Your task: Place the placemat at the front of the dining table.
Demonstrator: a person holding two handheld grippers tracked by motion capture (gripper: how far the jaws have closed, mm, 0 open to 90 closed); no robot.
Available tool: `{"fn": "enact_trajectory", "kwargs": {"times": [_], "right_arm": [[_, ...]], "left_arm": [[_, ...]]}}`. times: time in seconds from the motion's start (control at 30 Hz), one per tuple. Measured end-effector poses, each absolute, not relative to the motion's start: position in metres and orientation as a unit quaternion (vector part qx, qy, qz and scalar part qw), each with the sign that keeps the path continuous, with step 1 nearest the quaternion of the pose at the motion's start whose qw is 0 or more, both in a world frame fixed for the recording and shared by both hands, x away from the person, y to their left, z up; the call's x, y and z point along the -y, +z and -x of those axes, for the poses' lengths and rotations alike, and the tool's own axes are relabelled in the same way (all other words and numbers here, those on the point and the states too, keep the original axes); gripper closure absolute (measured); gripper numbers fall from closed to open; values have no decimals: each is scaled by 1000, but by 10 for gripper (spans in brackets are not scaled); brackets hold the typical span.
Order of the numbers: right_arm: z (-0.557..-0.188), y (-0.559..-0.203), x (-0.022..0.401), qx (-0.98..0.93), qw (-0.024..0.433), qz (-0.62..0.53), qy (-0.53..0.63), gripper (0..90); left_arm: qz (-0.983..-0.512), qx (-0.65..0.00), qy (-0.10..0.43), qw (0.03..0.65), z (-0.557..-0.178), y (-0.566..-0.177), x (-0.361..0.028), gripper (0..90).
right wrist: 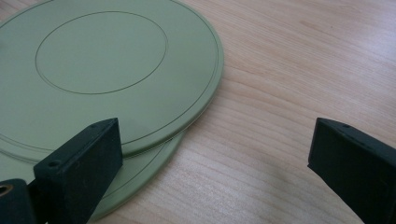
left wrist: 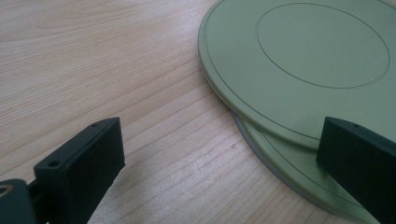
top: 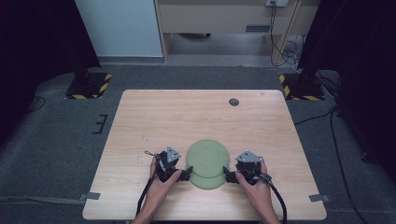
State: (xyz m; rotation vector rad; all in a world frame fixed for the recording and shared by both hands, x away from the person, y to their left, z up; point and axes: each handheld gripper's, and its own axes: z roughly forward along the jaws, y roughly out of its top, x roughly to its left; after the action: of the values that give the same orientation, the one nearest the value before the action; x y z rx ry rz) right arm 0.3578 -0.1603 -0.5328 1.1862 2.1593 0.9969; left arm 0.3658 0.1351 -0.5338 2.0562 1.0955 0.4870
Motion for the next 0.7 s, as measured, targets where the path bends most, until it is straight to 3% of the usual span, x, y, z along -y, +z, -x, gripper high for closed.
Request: {"fn": "enact_trajectory", "kwargs": {"times": [0.7], "right_arm": [[-360, -534, 159, -789, 234, -436, 365, 24]], "left_arm": [[-801, -428, 191, 372, -366, -534, -131, 4]]}}
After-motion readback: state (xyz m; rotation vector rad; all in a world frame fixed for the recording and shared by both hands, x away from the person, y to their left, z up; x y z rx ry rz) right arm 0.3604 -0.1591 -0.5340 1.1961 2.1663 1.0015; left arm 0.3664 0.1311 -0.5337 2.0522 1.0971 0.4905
